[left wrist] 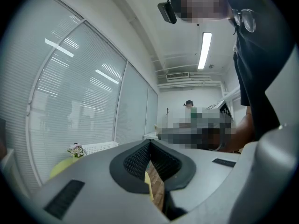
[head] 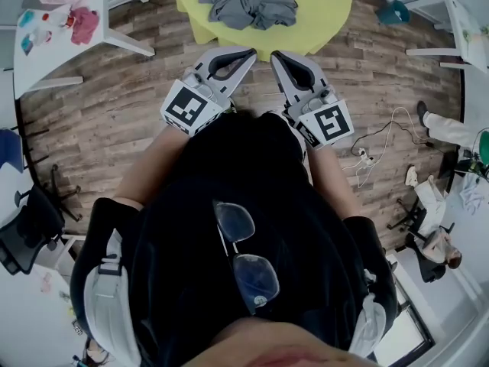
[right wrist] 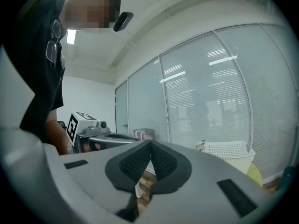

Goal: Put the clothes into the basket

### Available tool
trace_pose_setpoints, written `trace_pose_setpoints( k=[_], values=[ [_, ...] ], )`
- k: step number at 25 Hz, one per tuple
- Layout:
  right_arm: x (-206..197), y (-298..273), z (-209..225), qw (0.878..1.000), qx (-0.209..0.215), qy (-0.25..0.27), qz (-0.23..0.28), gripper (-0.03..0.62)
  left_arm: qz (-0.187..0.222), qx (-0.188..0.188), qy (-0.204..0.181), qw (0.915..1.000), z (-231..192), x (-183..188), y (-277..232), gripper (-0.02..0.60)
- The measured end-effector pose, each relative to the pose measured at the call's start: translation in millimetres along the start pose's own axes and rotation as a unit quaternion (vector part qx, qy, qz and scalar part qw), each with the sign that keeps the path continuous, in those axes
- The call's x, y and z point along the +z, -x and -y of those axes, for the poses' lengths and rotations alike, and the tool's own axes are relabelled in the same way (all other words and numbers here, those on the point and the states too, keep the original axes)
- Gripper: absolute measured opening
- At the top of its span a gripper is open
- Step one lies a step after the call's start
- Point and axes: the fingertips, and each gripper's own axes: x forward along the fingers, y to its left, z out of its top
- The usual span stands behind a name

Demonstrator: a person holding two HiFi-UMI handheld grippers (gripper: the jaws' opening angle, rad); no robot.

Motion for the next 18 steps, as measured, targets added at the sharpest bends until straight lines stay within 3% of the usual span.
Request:
trace_pose_setpoints(
  k=[18],
  values=[
    [-8.9,-41.5,76.6,0.999,0.034,-0.015,-0.015,0.025,-0.014,0.027,0.005,0.9995,-60.8,-2.6,-54.8,0.009]
  ],
)
